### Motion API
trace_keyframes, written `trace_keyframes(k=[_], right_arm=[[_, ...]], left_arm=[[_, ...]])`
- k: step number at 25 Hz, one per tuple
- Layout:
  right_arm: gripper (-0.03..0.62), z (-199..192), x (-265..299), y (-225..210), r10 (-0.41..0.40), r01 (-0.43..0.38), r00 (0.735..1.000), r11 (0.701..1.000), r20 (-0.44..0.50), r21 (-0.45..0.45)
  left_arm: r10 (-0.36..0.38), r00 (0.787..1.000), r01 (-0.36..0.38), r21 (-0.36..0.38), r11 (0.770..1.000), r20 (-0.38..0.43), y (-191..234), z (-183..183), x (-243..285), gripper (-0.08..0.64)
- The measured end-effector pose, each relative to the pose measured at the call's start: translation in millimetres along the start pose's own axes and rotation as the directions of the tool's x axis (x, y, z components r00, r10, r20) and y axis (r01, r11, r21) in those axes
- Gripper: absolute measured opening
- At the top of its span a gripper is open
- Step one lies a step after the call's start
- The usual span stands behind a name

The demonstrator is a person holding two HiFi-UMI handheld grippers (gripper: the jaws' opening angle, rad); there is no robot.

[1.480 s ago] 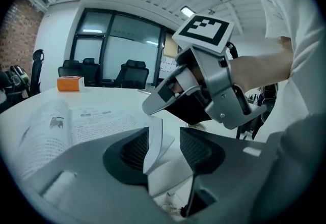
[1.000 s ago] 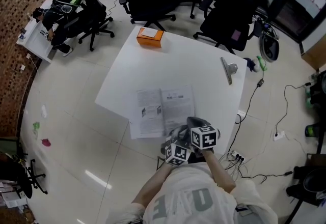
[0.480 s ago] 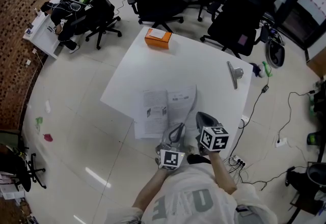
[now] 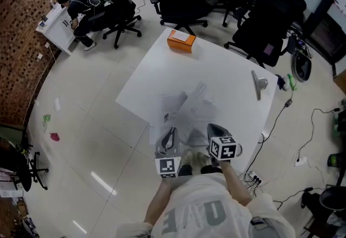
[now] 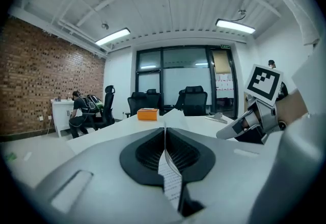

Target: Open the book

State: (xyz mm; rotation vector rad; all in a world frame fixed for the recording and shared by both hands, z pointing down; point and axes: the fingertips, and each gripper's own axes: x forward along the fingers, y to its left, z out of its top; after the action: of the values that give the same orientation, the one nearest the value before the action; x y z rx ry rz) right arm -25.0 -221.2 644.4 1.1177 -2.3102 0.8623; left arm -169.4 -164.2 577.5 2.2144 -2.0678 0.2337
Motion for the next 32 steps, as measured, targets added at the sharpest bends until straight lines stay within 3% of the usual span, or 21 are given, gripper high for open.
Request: trace_keyframes(k=[9, 16, 23, 32], right_arm=[[0.003, -27.0, 29.1, 16.9, 0.03, -0.035, 0.994, 0.998, -0.106, -0.048], [0.003, -43.5, 44.8, 18.0, 0.006, -0.022, 0.986, 0.995, -0.164, -0.093], [0.003, -46.0, 49.2, 20.0, -0.009, -0.013, 0.983, 0.993, -0.182, -0.12], [0.003, -51.1, 52.9, 17.1, -0.027, -0.007, 0.975, 0.988, -0.221, -0.152]], left_arm=[[0.117, 0.992, -0.122, -0.101, 0.987, -0.056, 45.9, -25.7, -21.9, 0.031], [0.215, 0.96, -0.244, -0.16, 0.956, -0.179, 79.8, -68.7, -37.7, 0.038], [0.238, 0.927, -0.302, -0.203, 0.931, -0.289, 91.6, -108.9, -48.4, 0.052], [0.254, 0.918, -0.332, -0.242, 0.911, -0.303, 95.4, -120.2, -45.0, 0.048]])
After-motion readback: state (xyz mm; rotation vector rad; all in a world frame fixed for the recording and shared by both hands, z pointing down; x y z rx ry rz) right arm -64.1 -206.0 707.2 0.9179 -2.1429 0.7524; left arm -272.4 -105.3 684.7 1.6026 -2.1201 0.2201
